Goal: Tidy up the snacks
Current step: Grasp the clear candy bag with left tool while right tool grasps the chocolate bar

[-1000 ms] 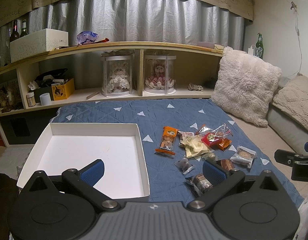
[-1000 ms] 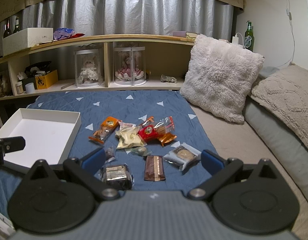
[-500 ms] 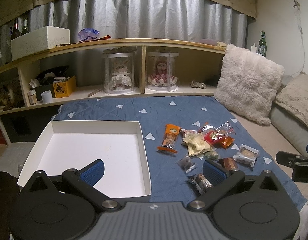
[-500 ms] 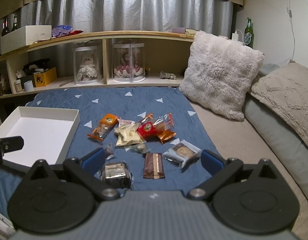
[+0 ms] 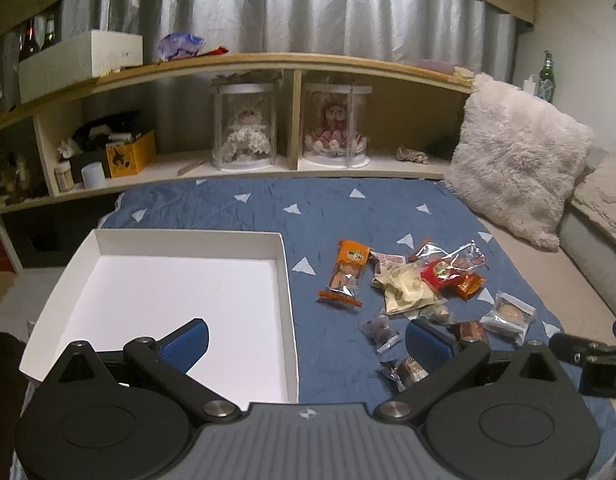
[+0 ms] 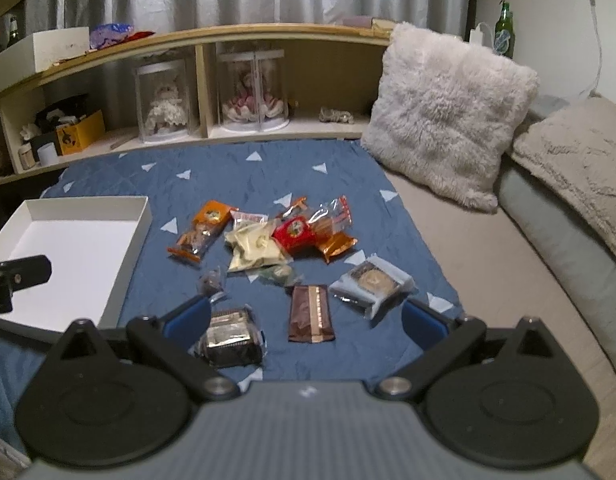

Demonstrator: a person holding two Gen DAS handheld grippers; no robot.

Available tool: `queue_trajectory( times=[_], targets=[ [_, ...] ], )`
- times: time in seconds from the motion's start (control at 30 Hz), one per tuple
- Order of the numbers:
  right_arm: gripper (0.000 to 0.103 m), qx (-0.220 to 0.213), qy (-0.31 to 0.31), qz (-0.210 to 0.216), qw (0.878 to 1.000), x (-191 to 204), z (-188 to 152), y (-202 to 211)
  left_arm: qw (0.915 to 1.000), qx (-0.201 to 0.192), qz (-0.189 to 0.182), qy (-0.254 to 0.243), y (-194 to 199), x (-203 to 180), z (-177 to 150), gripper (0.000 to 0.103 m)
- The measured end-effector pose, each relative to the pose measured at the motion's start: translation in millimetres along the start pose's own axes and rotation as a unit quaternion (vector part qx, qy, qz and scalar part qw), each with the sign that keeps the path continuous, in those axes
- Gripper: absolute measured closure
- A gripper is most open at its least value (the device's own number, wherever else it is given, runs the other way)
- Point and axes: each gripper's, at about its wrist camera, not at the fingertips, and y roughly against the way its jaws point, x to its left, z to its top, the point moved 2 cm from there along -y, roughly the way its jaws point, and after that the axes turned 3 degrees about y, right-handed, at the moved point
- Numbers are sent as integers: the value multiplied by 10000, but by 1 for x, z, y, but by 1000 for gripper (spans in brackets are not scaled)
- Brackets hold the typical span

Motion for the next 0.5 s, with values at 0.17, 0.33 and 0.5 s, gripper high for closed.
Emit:
queue_trajectory(
  times=[0.17,0.33,0.5],
  targets=[
    [1,219,-123,42,9997,-7,8,-17,9997,222,20,112,-22,-4,10,0],
    [1,469,-356,173,9981,-17,16,-36,9991,402,7,93,-48,-16,21,0],
    [1,591,-481,197,9969,-23,25,-55,9981,612,63,35,-81,-29,29,0]
  ],
)
